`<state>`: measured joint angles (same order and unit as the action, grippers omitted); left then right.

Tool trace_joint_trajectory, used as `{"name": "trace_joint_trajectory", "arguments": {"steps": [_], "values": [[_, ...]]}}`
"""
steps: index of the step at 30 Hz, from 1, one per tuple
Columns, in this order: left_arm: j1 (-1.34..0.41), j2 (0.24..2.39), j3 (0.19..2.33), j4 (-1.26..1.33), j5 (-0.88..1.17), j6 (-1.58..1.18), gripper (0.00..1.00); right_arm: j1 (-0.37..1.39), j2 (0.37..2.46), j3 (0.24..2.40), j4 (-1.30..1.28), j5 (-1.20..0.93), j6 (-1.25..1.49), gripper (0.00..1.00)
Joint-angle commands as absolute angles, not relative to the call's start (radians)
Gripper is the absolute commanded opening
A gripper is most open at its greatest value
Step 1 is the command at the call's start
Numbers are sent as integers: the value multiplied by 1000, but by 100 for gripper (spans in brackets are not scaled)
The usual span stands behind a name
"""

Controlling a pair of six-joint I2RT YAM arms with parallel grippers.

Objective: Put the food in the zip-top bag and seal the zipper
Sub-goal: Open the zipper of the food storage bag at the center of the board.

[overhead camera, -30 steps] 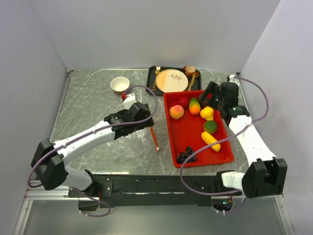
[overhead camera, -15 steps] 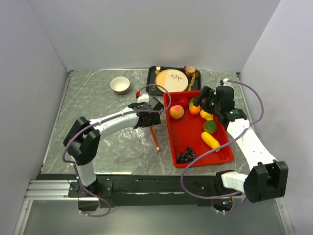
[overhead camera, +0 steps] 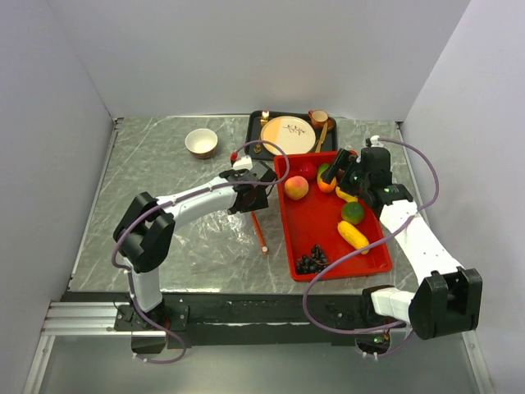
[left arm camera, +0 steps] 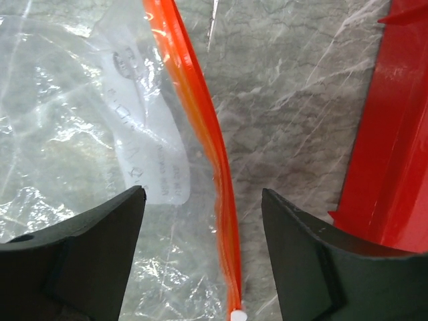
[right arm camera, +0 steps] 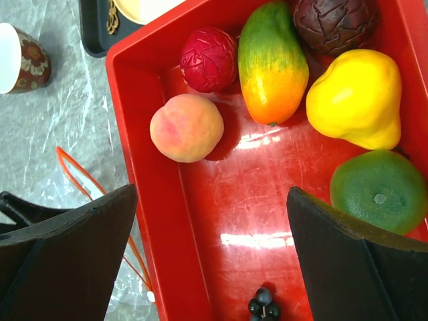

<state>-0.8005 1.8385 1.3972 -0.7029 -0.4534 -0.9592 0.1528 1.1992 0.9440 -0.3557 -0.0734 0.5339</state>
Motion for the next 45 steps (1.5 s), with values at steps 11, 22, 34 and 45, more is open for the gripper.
{"name": "trace_joint_trajectory", "arguments": {"steps": [11, 22, 34, 45], "values": [[-773, 1862, 1428, -684, -419, -966, 51, 158, 1204, 934, -345, -97, 515, 100], [-772, 1784, 1358, -667, -410, -973, 9, 164, 1212, 900, -322, -147, 522, 100], [-799, 1579, 1249, -631, -353, -919, 1, 260, 1197, 865, -229, -336, 506, 96], [-853, 1232, 944, -413, -348, -953, 1, 448, 1270, 851, -69, -452, 575, 77]]}}
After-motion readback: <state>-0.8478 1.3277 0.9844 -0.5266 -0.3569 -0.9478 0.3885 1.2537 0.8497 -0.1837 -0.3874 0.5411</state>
